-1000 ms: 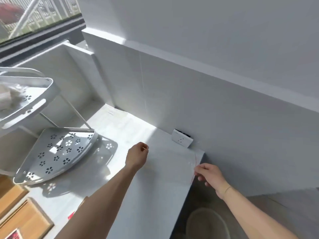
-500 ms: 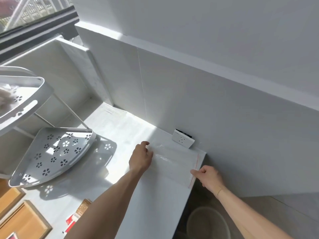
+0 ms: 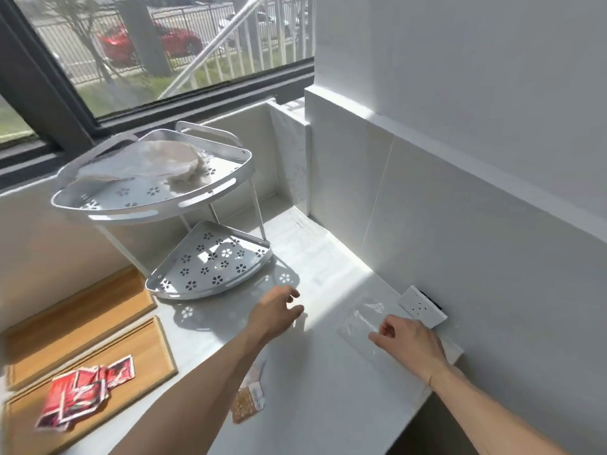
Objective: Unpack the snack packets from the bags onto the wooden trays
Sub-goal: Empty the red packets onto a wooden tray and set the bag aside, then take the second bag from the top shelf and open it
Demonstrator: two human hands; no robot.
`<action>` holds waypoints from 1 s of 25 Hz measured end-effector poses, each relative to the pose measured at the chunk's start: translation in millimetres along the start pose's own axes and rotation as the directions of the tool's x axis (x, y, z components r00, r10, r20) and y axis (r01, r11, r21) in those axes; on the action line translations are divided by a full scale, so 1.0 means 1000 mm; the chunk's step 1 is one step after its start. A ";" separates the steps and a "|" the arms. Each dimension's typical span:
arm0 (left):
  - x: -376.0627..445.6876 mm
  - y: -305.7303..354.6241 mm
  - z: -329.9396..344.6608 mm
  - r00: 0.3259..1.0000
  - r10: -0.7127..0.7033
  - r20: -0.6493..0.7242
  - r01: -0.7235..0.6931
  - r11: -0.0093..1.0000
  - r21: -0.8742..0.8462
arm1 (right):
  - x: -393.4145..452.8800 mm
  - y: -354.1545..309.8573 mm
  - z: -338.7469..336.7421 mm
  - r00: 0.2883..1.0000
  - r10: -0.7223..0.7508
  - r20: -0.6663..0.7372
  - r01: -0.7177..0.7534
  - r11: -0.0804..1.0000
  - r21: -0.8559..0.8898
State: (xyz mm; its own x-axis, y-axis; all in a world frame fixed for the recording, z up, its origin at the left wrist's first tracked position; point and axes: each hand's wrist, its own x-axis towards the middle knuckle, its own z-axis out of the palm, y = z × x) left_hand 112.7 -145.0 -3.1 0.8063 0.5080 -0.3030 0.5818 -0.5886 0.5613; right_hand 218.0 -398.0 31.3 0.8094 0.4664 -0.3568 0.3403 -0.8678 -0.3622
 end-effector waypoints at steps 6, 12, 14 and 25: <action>-0.052 -0.034 -0.107 0.985 -0.037 -0.167 0.035 0.999 -0.012 | 0.039 -0.110 -0.025 0.915 -0.404 0.007 0.403 0.913 -0.064; -0.109 -0.050 -0.217 0.937 -0.033 -0.348 0.078 0.990 0.115 | 0.041 -0.231 -0.079 0.673 -0.697 -0.249 0.701 0.708 -0.088; -0.124 -0.048 -0.249 0.921 -0.018 -0.390 0.086 0.984 0.158 | 0.036 -0.262 -0.095 0.568 -0.736 -0.369 0.761 0.640 -0.106; -0.113 -0.013 -0.333 0.817 0.156 -0.556 0.166 0.858 0.486 | 0.028 -0.340 -0.131 0.295 -0.914 -0.278 0.782 0.398 -0.480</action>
State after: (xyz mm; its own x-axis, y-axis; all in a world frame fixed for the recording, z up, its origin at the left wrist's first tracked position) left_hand -21.9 14.4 280.3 0.6900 0.6723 0.2683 0.6851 -0.7261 0.0575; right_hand 187.3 -112.5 257.0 0.0606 0.8831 0.4652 0.9979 -0.0634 -0.0096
